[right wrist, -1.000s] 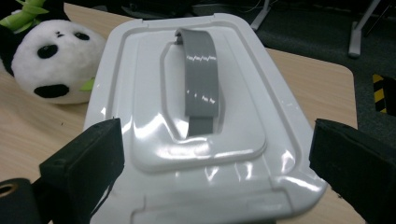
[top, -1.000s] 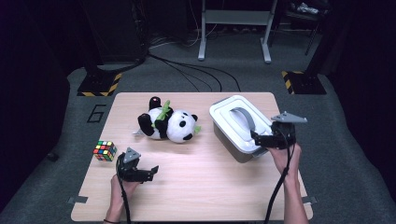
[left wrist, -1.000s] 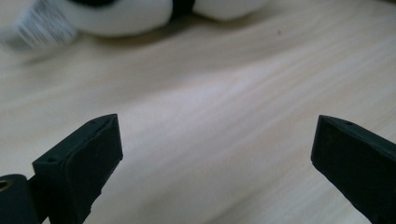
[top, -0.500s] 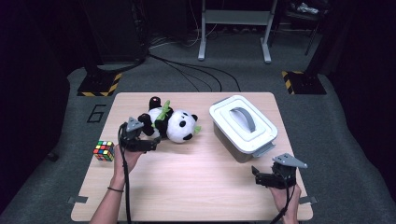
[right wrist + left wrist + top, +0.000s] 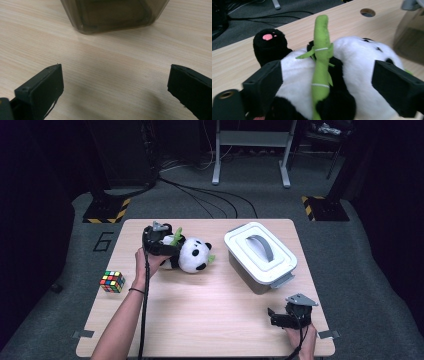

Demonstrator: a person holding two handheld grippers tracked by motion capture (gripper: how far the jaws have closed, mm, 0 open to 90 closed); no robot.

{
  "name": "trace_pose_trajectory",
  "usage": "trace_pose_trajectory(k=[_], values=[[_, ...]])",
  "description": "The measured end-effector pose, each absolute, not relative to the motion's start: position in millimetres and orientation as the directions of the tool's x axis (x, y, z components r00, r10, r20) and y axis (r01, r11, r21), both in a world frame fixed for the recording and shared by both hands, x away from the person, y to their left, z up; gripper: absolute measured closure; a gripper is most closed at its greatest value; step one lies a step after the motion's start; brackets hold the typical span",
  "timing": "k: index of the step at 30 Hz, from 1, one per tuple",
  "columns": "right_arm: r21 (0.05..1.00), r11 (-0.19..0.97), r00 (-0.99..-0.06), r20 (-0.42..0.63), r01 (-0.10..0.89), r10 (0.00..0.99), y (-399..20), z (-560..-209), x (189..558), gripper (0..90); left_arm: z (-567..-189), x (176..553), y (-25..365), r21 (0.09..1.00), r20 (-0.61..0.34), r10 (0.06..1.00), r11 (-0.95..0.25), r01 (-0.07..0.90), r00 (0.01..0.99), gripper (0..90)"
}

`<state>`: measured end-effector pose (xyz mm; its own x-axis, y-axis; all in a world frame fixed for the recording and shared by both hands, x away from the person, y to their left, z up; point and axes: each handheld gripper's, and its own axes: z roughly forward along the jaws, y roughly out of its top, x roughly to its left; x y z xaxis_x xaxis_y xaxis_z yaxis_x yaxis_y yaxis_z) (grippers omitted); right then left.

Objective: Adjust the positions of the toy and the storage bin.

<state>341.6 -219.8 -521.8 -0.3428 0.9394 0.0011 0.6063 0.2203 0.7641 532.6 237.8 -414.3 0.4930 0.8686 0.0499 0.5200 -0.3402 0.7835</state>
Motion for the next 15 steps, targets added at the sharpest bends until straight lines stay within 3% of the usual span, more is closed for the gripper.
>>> trace_pose_trajectory(k=[2, 7, 11, 15], values=[[0.757, 0.232, -0.347, -0.008, 0.610, 0.938, -220.2, -524.4, 343.5, 0.0, -421.1, 540.1, 233.4, 0.766, 0.074, 0.866, -0.367, 0.528, 0.495, 16.2], [0.767, 0.232, -0.367, 0.005, 0.598, 0.930, -221.1, -525.0, 343.0, 0.0, -427.9, 550.5, 228.9, 0.761, 0.094, 0.881, -0.363, 0.537, 0.463, 34.4], [0.767, 0.207, -0.361, 0.033, 0.607, 0.932, -222.3, -525.5, 343.0, 0.0, -432.8, 551.5, 221.5, 0.734, 0.125, 0.861, -0.414, 0.538, 0.493, 55.5], [0.777, 0.175, -0.344, 0.057, 0.605, 0.937, -225.9, -525.8, 342.9, 0.9, -446.2, 550.7, 224.3, 0.740, 0.092, 0.877, -0.377, 0.557, 0.471, 72.1]])
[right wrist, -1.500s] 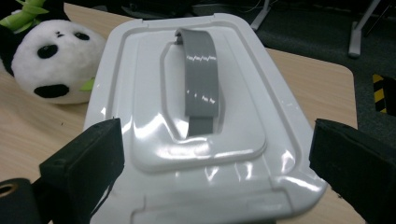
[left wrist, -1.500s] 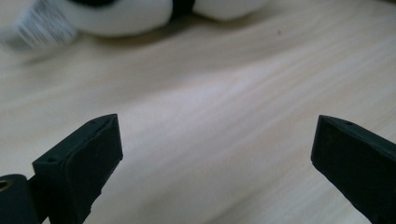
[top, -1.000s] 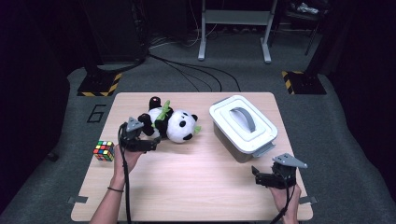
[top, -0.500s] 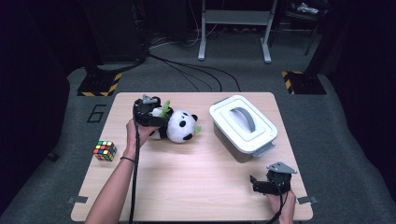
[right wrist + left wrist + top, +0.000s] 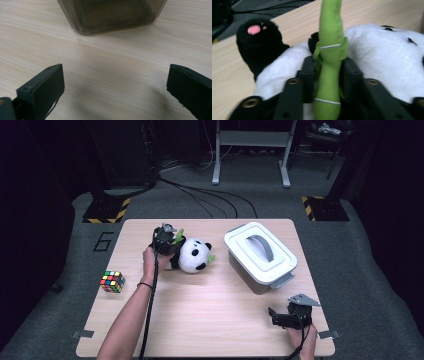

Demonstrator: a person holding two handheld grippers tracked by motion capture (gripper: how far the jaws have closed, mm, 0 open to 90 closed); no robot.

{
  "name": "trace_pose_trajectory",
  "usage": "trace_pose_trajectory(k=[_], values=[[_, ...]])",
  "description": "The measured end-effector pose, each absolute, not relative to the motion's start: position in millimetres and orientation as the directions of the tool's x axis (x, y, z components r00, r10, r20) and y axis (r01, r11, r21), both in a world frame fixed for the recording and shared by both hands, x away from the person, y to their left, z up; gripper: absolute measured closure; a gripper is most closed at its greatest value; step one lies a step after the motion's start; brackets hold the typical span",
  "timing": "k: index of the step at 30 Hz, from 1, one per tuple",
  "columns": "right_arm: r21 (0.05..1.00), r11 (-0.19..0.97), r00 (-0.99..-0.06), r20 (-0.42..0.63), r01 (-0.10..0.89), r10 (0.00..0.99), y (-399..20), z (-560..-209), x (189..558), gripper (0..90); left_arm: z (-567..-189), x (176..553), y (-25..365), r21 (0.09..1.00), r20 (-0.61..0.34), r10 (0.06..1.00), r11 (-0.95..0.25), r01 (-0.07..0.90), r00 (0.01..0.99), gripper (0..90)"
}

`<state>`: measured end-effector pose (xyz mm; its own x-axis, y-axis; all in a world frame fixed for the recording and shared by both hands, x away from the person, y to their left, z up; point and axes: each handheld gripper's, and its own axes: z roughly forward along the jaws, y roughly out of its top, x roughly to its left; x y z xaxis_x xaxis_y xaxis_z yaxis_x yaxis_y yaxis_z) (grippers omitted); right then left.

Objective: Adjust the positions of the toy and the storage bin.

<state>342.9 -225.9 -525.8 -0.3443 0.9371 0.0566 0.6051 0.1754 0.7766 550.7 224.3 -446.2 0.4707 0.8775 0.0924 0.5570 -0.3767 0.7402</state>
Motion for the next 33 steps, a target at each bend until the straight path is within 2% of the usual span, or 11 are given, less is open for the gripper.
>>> trace_pose_trajectory(k=[4, 10, 19, 33], values=[[0.773, 0.178, -0.339, 0.050, 0.609, 0.940, -224.7, -526.1, 342.7, 1.7, -444.0, 546.2, 224.3, 0.752, 0.094, 0.883, -0.365, 0.548, 0.459, 75.7], [0.776, 0.170, -0.335, 0.056, 0.607, 0.940, -225.8, -526.1, 342.6, 2.0, -435.7, 529.6, 237.1, 0.786, 0.052, 0.886, -0.321, 0.528, 0.461, 76.3], [0.765, 0.192, -0.343, 0.040, 0.614, 0.938, -223.8, -526.9, 344.1, 2.5, -421.6, 474.8, 259.5, 0.834, 0.027, 0.876, -0.285, 0.473, 0.481, 76.0], [0.757, 0.211, -0.348, 0.023, 0.618, 0.937, -222.3, -527.2, 344.6, 2.5, -436.9, 393.2, 286.5, 0.849, 0.044, 0.790, -0.352, 0.394, 0.612, 75.8]])
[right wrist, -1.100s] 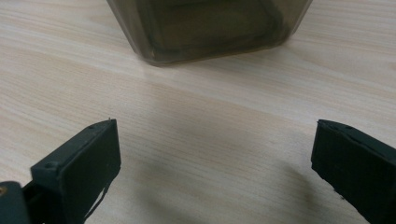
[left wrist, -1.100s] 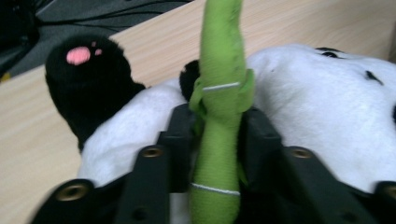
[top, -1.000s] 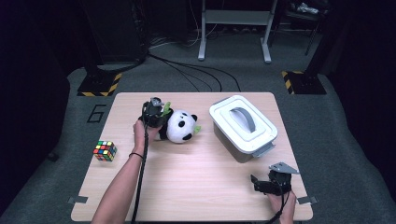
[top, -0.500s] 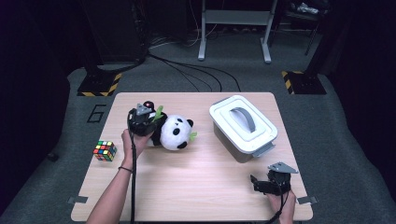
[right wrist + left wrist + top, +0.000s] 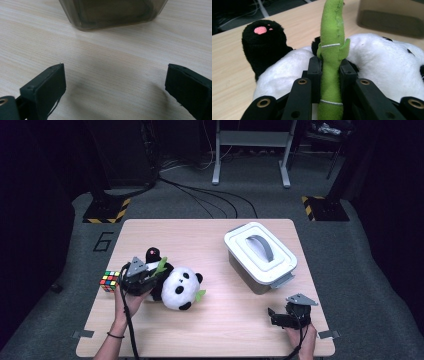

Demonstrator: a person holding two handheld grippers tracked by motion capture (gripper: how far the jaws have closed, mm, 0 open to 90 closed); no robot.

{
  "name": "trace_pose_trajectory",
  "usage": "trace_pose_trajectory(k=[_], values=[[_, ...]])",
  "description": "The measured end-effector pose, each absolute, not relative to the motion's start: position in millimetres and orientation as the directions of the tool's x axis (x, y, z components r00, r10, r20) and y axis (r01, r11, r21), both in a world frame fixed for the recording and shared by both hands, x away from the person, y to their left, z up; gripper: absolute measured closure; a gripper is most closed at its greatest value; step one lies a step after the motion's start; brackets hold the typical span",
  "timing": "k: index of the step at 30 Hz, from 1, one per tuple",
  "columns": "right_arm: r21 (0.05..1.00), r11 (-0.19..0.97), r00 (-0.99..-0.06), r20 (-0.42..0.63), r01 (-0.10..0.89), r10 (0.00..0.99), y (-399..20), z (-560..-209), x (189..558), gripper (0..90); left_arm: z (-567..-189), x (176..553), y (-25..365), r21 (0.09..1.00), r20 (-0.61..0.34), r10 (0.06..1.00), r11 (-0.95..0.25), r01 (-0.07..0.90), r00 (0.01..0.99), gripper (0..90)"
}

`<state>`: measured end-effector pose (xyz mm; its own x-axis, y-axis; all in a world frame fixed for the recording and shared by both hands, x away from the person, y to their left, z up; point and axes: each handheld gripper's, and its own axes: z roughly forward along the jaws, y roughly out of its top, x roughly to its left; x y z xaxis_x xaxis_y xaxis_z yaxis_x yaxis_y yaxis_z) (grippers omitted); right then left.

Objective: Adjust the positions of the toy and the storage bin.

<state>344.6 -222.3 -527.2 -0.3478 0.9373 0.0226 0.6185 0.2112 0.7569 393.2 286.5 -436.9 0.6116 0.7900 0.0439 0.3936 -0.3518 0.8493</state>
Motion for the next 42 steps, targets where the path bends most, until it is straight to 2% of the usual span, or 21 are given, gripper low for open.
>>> trace_pose_trajectory(k=[9, 12, 13, 18, 19, 20, 22, 24, 28, 32, 35, 42], values=[[0.749, 0.211, -0.342, 0.023, 0.628, 0.939, -220.5, -527.3, 344.8, 2.6, -441.2, 371.4, 313.6, 0.847, 0.062, 0.708, -0.410, 0.339, 0.703, 75.7], [0.750, 0.215, -0.345, 0.018, 0.626, 0.939, -220.5, -527.5, 345.0, 2.6, -453.8, 370.0, 316.8, 0.825, 0.073, 0.709, -0.438, 0.357, 0.702, 75.7], [0.750, 0.218, -0.346, 0.015, 0.624, 0.938, -220.5, -527.6, 344.9, 2.7, -457.4, 369.9, 319.8, 0.846, 0.055, 0.713, -0.406, 0.347, 0.699, 75.7], [0.746, 0.231, -0.349, 0.001, 0.624, 0.937, -220.2, -527.8, 345.7, 2.7, -453.4, 365.8, 317.7, 0.843, 0.055, 0.724, -0.403, 0.356, 0.687, 72.7], [0.745, 0.228, -0.347, 0.005, 0.627, 0.938, -219.9, -527.8, 345.4, 2.8, -451.7, 365.2, 317.9, 0.848, 0.046, 0.725, -0.392, 0.357, 0.687, 68.6], [0.744, 0.229, -0.347, 0.005, 0.627, 0.938, -219.8, -527.8, 345.4, 2.7, -449.3, 362.9, 317.4, 0.851, 0.034, 0.729, -0.380, 0.363, 0.684, 58.1], [0.744, 0.230, -0.345, 0.001, 0.628, 0.939, -219.5, -527.8, 345.2, 2.7, -446.3, 358.3, 316.8, 0.849, 0.049, 0.736, -0.386, 0.360, 0.675, 51.7], [0.743, 0.239, -0.349, -0.008, 0.625, 0.937, -218.7, -528.0, 345.5, 2.7, -443.9, 350.4, 317.3, 0.852, 0.050, 0.759, -0.371, 0.369, 0.649, 38.7], [0.742, 0.242, -0.351, -0.009, 0.625, 0.936, -218.6, -528.0, 345.5, 2.7, -439.4, 330.9, 322.0, 0.865, 0.052, 0.795, -0.338, 0.371, 0.604, 23.0], [0.738, 0.243, -0.353, -0.007, 0.630, 0.936, -218.3, -528.0, 345.9, 2.7, -434.3, 308.7, 331.7, 0.874, 0.056, 0.837, -0.305, 0.379, 0.545, 15.2], [0.736, 0.244, -0.356, -0.004, 0.632, 0.934, -218.5, -528.0, 346.3, 2.7, -436.7, 296.7, 341.3, 0.871, 0.060, 0.864, -0.290, 0.397, 0.499, 13.2], [0.747, 0.206, -0.359, 0.046, 0.632, 0.932, -222.2, -526.8, 346.8, 2.0, -469.8, 285.5, 357.9, 0.845, 0.047, 0.916, -0.249, 0.473, 0.398, 8.1]])
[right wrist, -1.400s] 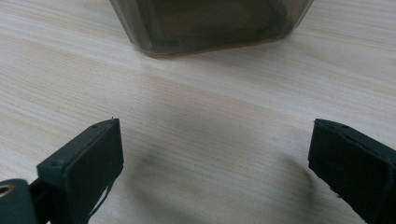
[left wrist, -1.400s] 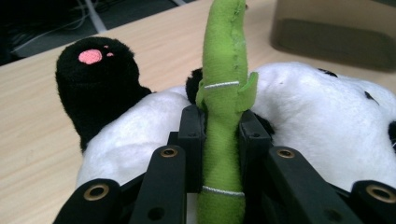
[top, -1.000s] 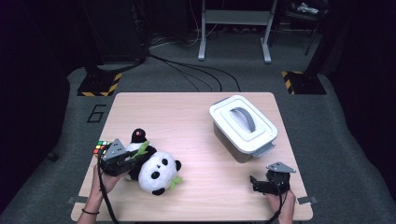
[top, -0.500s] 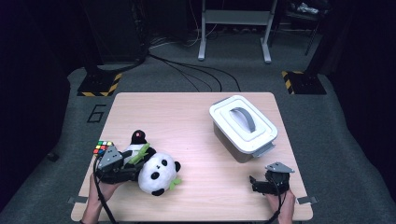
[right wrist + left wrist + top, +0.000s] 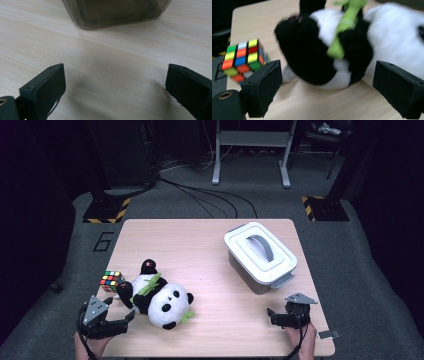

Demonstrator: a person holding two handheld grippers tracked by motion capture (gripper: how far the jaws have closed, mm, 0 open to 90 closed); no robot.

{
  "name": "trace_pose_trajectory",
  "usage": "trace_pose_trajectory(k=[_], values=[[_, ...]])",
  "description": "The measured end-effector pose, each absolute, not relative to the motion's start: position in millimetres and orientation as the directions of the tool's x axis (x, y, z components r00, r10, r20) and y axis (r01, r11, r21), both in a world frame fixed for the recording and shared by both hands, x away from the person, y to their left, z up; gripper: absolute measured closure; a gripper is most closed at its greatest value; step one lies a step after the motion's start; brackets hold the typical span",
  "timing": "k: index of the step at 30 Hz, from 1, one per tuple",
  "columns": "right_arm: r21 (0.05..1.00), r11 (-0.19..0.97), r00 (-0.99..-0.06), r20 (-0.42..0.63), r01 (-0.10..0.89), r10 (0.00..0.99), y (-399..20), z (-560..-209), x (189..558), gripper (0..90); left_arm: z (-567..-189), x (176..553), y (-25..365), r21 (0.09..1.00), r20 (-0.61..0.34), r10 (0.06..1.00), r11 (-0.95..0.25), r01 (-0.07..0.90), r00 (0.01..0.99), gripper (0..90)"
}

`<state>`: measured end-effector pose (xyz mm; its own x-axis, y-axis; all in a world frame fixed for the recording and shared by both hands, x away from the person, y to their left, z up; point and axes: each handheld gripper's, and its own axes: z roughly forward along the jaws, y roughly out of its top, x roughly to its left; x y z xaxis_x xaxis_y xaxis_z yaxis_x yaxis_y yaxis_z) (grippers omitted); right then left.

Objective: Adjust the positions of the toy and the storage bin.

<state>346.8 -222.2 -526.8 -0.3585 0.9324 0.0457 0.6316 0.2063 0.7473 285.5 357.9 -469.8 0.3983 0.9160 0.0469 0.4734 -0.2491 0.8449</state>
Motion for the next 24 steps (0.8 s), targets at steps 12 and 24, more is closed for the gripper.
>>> trace_pose_trajectory(k=[12, 24], values=[[0.764, 0.166, -0.376, 0.106, 0.623, 0.921, -235.6, -508.5, 338.2, 0.4, -525.8, 309.2, 355.5, 0.744, 0.027, 0.920, -0.279, 0.607, 0.391, 4.2], [0.834, 0.236, -0.437, 0.007, 0.499, 0.900, -234.1, -414.3, 354.6, 2.3, -532.3, 315.1, 352.6, 0.721, -0.003, 0.921, -0.267, 0.639, 0.389, 0.0]])
